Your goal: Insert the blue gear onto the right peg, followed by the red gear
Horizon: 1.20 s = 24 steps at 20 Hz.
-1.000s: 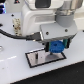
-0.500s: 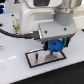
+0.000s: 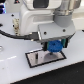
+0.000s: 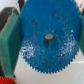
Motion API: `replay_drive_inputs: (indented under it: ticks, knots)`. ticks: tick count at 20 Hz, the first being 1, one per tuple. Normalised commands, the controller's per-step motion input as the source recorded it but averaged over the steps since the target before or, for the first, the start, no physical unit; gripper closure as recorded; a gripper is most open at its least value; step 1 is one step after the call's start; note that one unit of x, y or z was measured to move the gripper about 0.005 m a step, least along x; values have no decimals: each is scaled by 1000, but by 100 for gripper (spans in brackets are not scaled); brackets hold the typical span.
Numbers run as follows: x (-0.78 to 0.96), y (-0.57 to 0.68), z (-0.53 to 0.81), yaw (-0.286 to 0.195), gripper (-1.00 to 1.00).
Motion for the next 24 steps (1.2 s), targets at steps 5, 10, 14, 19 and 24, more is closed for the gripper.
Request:
replay_drive_inputs:
  ticks: [5,10,14,19,24]
  knots:
    - [322,-71,306,0,100]
    - [98,-130,-69,0,100]
    - [150,-122,-205,0,100]
    - [146,-29,-75,0,100]
    - [314,-121,481,0,100]
